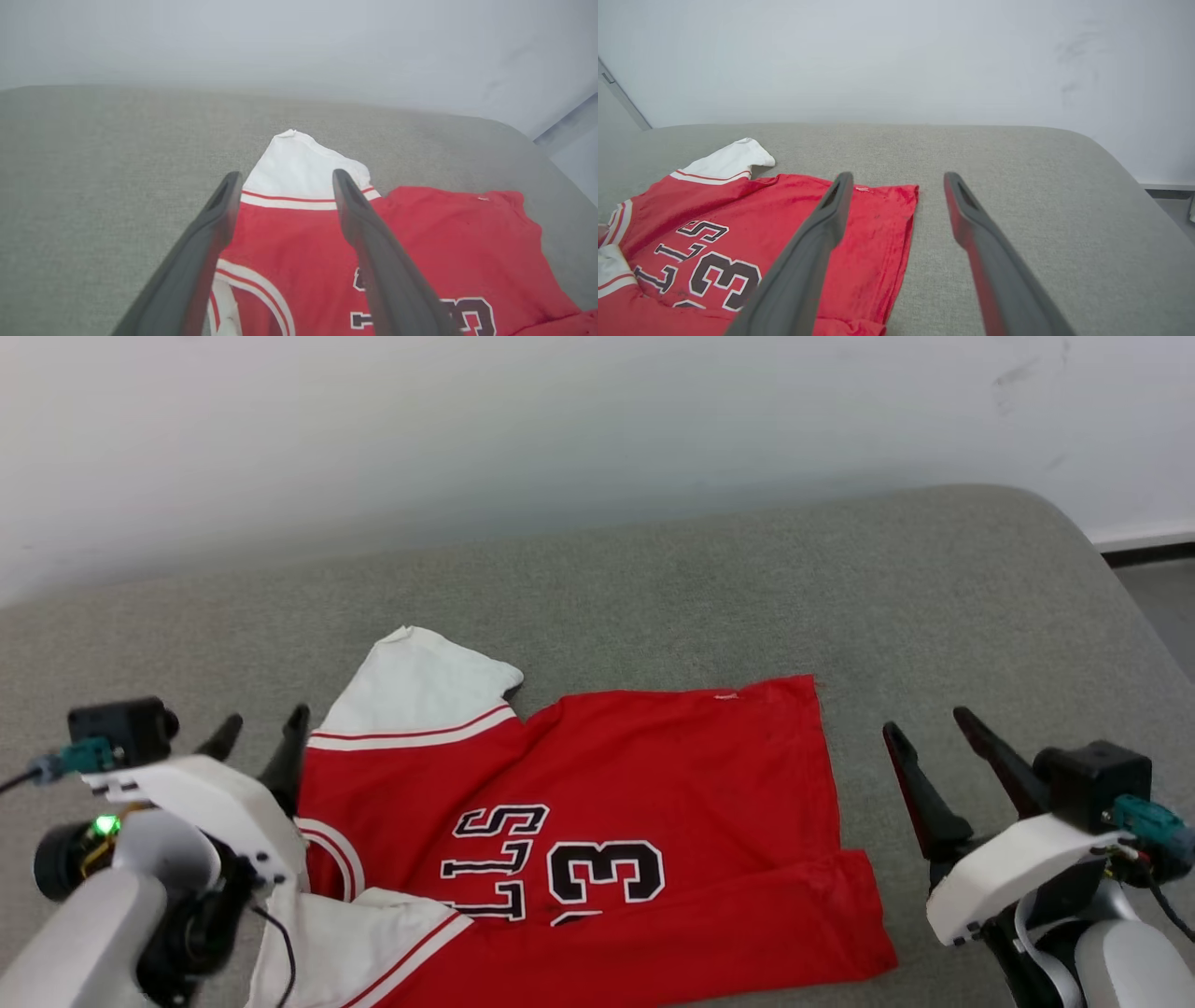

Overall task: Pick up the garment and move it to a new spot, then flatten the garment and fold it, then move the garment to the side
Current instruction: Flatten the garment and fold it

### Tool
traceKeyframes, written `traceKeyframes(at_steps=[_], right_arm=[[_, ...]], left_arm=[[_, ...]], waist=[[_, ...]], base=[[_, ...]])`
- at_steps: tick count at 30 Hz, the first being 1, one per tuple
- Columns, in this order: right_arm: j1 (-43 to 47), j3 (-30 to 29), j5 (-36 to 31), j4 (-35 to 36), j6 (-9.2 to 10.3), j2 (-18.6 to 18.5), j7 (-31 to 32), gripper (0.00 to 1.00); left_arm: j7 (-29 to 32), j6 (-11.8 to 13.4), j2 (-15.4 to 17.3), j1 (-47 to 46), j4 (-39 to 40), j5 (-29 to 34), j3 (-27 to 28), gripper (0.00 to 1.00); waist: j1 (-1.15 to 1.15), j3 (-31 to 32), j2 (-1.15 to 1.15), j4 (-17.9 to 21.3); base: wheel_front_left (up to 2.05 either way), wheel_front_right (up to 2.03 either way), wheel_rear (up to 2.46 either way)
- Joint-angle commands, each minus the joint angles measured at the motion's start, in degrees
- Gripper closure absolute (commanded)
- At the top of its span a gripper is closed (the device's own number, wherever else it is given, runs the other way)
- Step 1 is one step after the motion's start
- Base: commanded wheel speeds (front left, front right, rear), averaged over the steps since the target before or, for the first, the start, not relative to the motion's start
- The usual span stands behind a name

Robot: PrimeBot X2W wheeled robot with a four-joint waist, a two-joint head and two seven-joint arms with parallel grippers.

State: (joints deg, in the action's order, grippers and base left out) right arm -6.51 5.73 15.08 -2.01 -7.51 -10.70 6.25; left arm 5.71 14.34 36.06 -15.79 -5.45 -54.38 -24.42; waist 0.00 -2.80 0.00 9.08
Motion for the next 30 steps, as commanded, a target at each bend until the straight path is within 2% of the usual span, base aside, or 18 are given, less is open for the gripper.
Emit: traceKeyframes(at_steps=[1, 5, 9, 16, 20, 24, 30], right_arm=[[-1.0, -0.1, 0.0, 0.6, 0.05, 0.5, -0.5, 0.0], [-3.5, -0.1, -1.4, 3.8, 0.05, 2.7, -3.1, 0.0], [-5.5, 0.3, -1.4, 5.3, 0.05, 4.5, -5.0, 0.0], [-6.9, 1.4, -0.9, 4.8, 0.05, 6.4, -6.3, 0.0], [-8.0, 1.9, -0.7, 4.2, 0.05, 6.8, -6.9, 0.0], [-8.9, 2.9, 0.2, 3.5, 0.05, 7.1, -7.3, 0.0], [-9.6, 4.8, 2.0, 2.4, 0.05, 7.2, -7.7, 0.0]], left_arm=[[0.0, -0.2, 0.5, -1.4, -0.1, 0.7, 0.3, 0.0], [1.7, -1.0, 1.6, -9.0, -1.4, 1.7, 1.0, 0.0], [6.2, -2.7, 3.4, -16.3, -3.3, 1.6, 0.9, 0.0], [19.8, -7.1, 7.0, -27.5, -8.7, -2.7, 0.5, 0.0], [29.3, -8.8, 9.6, -32.2, -10.8, -4.6, -0.7, 0.0], [38.0, -8.6, 11.9, -35.9, -12.2, -5.5, -2.2, 0.0], [44.7, -6.9, 15.4, -38.0, -14.2, -3.9, -4.1, 0.0]], waist=[[0.0, -3.3, 0.0, 2.0], [0.0, -9.4, 0.0, 4.5], [0.0, -15.1, 0.0, 6.6], [0.0, -21.2, 0.0, 9.6], [0.0, -23.5, 0.0, 11.2], [0.0, -25.7, 0.0, 12.6], [0.0, -28.6, 0.0, 14.5]], base=[[0.0, 0.0, 0.0], [0.0, 0.0, 0.0], [0.0, 0.0, 0.0], [0.0, 0.0, 0.0], [0.0, 0.0, 0.0], [0.0, 0.0, 0.0], [0.0, 0.0, 0.0]])
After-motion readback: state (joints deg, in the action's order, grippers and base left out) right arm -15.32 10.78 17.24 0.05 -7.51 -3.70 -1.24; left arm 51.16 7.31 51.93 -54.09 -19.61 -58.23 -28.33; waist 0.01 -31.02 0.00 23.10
